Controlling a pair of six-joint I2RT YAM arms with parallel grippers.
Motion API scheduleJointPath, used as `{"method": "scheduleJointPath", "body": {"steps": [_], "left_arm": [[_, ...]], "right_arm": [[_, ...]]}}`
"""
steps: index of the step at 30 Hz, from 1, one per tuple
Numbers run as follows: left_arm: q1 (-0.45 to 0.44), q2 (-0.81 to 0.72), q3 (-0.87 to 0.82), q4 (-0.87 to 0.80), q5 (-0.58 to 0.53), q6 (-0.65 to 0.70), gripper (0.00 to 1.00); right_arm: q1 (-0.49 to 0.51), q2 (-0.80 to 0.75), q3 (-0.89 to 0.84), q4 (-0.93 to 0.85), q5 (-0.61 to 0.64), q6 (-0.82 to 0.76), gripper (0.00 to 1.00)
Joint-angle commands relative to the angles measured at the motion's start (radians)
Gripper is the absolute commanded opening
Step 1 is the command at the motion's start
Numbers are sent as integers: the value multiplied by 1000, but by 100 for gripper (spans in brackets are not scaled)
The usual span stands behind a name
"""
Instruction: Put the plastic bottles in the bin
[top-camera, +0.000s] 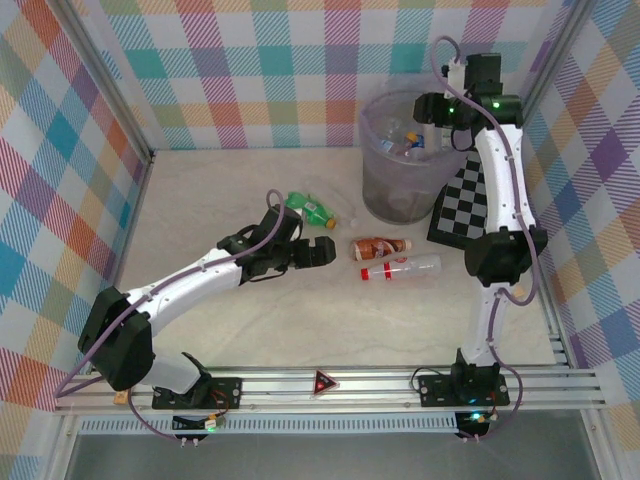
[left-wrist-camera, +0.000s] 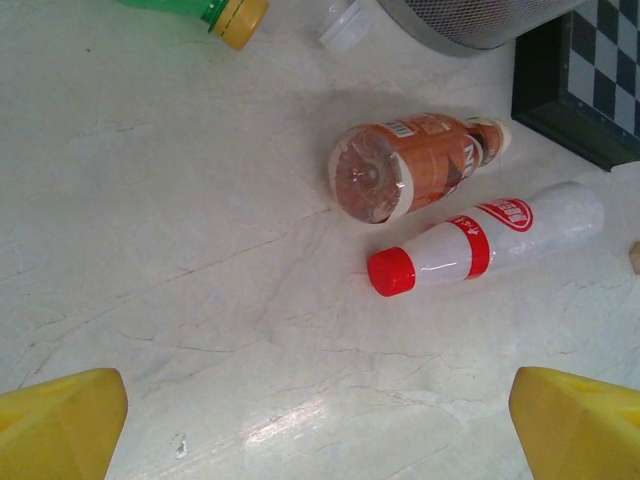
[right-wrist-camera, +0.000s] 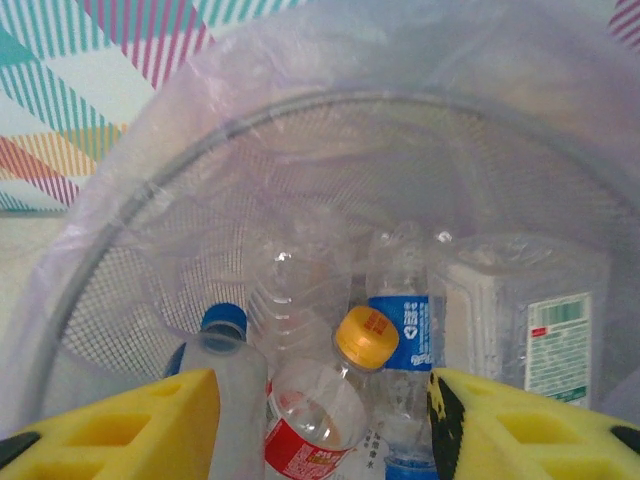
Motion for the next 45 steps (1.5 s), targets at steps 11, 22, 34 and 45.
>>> {"method": "scheduleJointPath", "body": {"steps": [11,22,34,45], "left_arm": [[154,214,73,234,-119,-377,94],[173,499,258,372,-66,-583,89],[164,633,288,448,-65,-680,76],[163,648,263,461,-89,-686,52]], "right_arm": [[3,-342,-301,65,-185,101,71],[4,-546,-501,29,-224,140,81],[3,-606,-530,-2,-210,124,81],[3,-624,-572,3,-214,122,81]]}}
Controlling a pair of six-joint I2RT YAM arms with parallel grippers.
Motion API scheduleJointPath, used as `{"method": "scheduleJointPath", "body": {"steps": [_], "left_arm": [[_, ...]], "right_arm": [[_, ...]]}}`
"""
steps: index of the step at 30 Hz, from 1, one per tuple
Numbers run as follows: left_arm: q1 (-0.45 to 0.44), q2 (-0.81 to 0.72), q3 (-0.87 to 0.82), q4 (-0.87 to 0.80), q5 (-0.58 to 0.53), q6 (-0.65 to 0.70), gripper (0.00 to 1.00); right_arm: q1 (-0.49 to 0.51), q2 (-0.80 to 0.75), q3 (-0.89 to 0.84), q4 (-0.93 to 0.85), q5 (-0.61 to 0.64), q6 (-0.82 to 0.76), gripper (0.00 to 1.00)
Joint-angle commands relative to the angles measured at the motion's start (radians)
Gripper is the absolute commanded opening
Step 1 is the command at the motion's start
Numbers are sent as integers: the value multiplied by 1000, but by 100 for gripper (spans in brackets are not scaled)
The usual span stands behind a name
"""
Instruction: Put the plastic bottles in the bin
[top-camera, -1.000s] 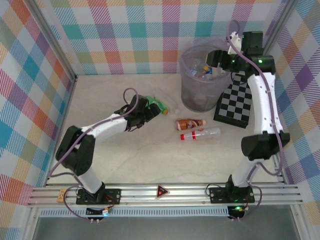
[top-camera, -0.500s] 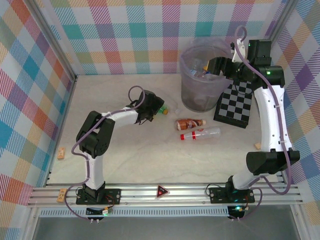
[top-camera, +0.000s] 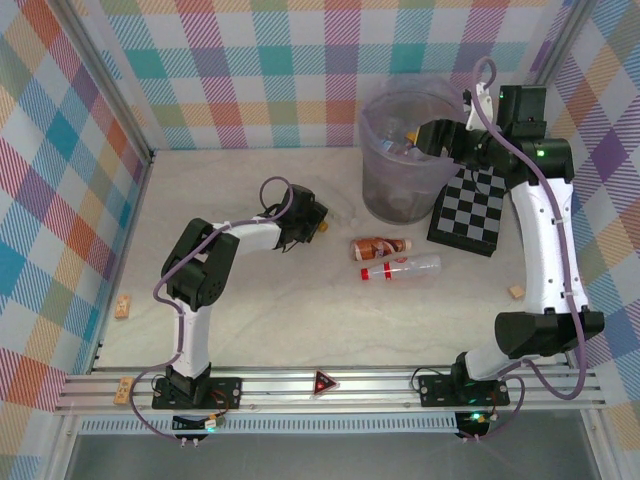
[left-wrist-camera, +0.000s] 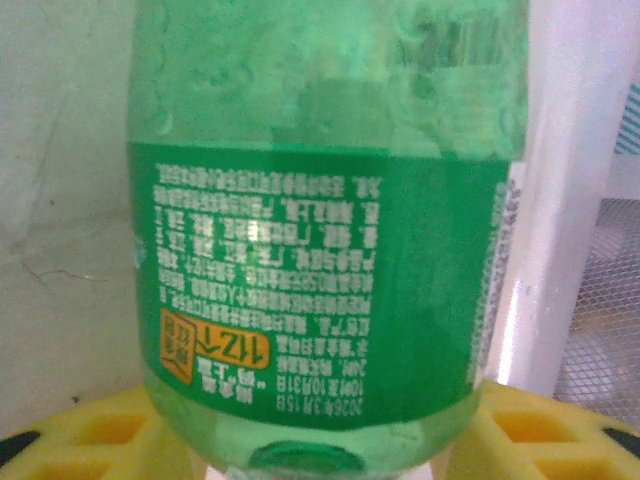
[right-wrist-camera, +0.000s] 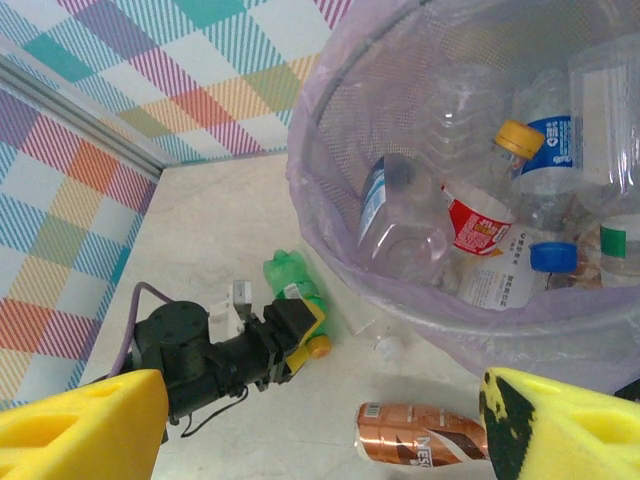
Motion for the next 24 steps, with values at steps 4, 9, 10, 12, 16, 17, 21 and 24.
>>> {"method": "scheduleJointPath", "body": {"steps": [4,9,10,12,16,17,21,24], "left_arm": [[-8,1,-15,19,-23,-3,46],[-8,-24,-35,15,-31,7,38],[-7,-31,-39,15,-31,9,36],[-7,-45,-46,10,-33,22,34],[-8,-105,-65,-4,-32,86,33],[-8,-125,-71,-9,-31,121,33],[-8,-236,-85,-64,-1,298,33],[-7,-318,-89,-117,60,432,33]], "right_arm": [[2,-26,-15,-11,-10,-4,81],[3,-30,-13,-12,-20,-6,81],[3,-32,-11,-13,-22,-4,81],[2,-38,-9,-15,-28,-1,81],[3,-56,-21,-12,-60,12,81],[4,-59,-26,-10,-75,18,81],[11,-67,-48,13,-174,50,81],[46,-62,-55,21,-199,47,81]]}}
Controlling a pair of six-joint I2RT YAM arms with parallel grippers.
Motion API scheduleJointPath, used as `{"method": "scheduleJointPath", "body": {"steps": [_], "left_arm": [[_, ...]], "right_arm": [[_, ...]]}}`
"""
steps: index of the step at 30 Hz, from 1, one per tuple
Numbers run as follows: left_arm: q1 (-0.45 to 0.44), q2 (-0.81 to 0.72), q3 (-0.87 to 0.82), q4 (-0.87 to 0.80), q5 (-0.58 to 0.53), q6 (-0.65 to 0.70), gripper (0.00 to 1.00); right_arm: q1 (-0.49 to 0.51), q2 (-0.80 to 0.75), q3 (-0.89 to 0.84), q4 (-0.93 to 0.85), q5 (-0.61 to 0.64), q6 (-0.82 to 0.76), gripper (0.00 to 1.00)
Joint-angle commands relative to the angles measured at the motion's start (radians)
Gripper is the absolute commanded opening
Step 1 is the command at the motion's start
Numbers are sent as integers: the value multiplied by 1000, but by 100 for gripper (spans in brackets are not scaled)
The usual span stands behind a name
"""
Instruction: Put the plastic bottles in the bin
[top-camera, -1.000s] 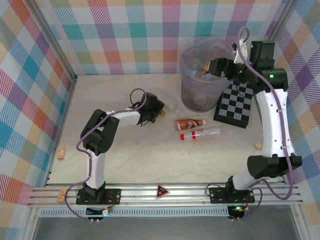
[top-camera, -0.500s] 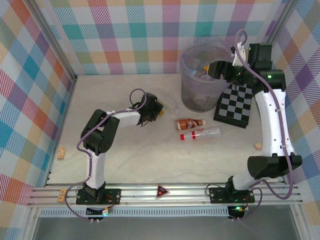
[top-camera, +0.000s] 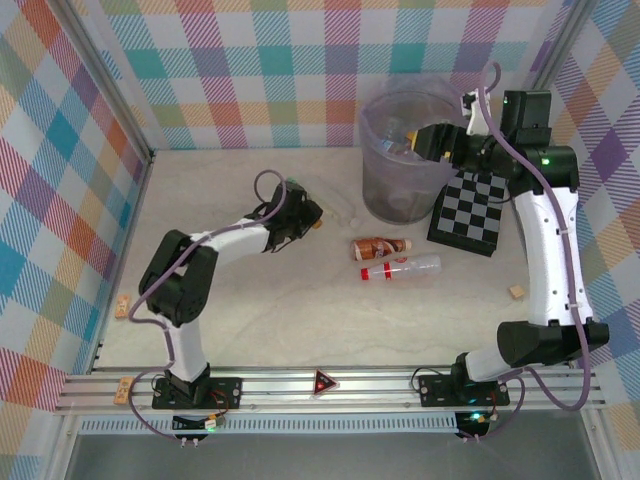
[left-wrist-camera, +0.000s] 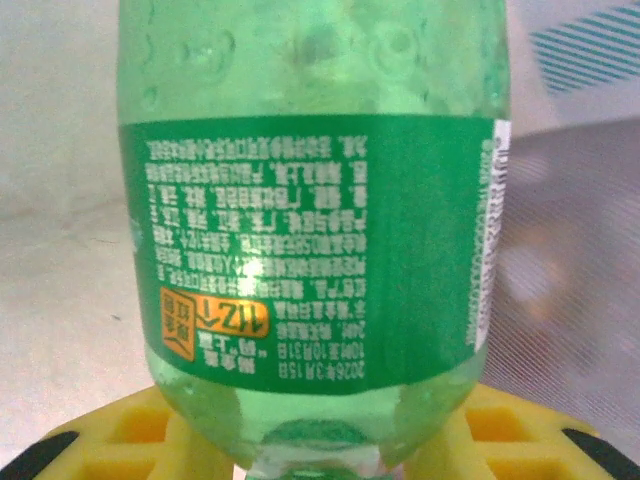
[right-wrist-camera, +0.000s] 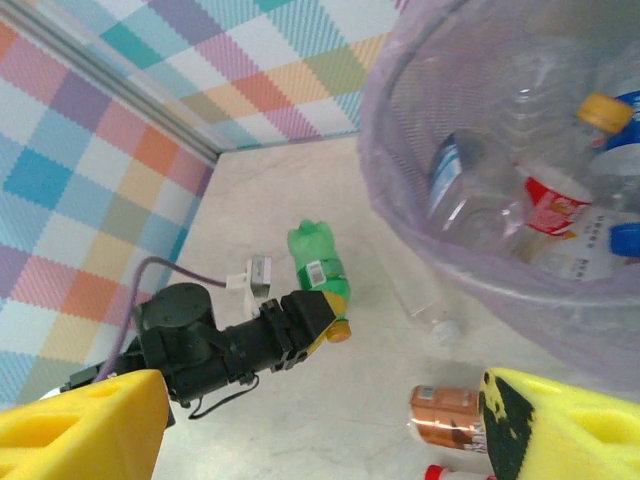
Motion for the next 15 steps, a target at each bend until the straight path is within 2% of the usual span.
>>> {"method": "scheduleJointPath", "body": {"steps": [1,4,9,12,15], "left_arm": [[-8,-124,-8,-64,76,217,33],[-5,-204,-18,-110,167,329,33],[6,-324,-25,-213,391,483,34],[8,-397,-49,-237,504,517,34],[10,-466,-83,-223,548,509,34]], "right_arm": [[43,-2,-14,14,-86,12,81],[87,21,-9,15,-123,1,81],[180,79,19,20,-165,-7,82],[238,127,35,21,-169,-1,83],[278,171,18,48,-156,29,86]]}}
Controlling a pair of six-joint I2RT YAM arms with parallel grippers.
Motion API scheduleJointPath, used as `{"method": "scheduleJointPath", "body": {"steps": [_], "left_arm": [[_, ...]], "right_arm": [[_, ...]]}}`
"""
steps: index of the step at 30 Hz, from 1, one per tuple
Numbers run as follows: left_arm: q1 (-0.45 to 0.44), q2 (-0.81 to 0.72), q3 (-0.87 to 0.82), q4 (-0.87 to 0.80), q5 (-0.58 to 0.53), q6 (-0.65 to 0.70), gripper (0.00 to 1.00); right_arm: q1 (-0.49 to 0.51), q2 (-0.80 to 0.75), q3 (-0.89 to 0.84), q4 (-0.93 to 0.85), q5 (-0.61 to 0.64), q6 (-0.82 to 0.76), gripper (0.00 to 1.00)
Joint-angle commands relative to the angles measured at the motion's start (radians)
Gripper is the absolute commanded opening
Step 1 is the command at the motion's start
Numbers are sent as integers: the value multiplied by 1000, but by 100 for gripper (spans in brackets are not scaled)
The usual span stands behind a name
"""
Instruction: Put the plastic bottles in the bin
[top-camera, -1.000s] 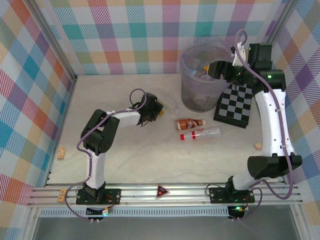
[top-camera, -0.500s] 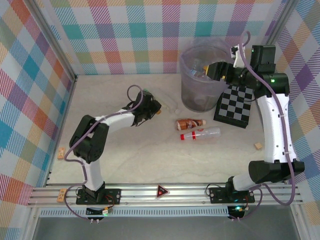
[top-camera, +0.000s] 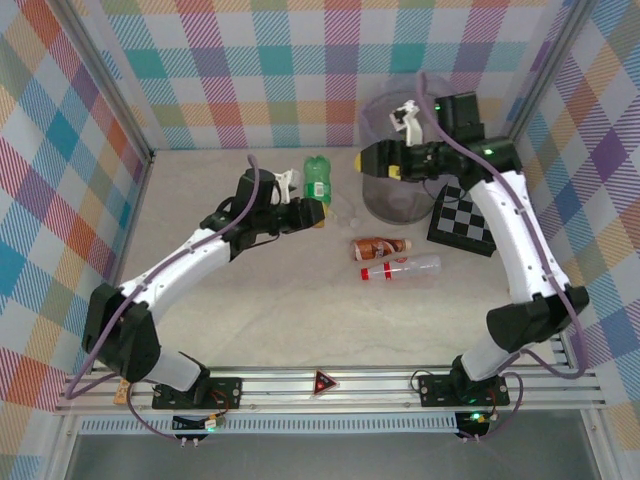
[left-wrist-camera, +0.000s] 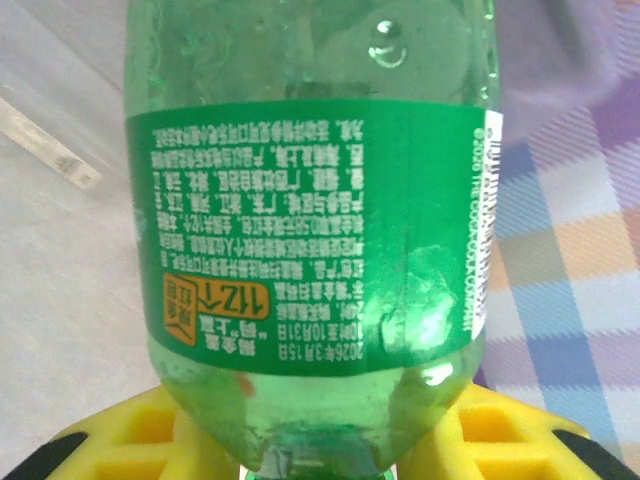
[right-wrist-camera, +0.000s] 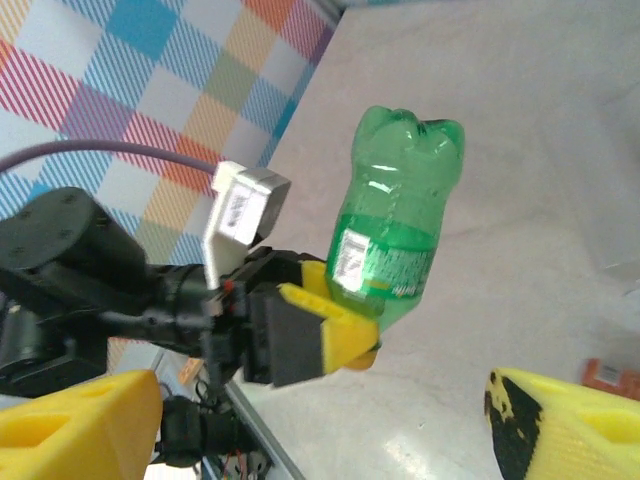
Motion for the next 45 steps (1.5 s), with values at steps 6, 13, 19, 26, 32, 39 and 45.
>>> {"method": "scheduleJointPath", "body": {"steps": [6,13,19,26,32,39,45], "left_arm": [[7,-146,-103,70,127,-2,33],[7,-131,-116,139,122,-48,33],[7,-101,-113,203,123,-80,32],[7,-72,-112,226,119,-94,32],[7,-72,-121,236,115,-97,36],[7,-92,-129,202,107,-92,90],[9,-122,-143,131,54,-61,94]], "right_arm": [[82,89,-52,154,-28,107,91],[149,154,-98,235,-43,158,91],[174,185,-152,291,-39,207,89],[179,186,-173,329,-29,232,66],[178,177,-156,309,6,215,58],[158,189,-25,209,62,153,53],[88,177,144,58,148,49,49]]}}
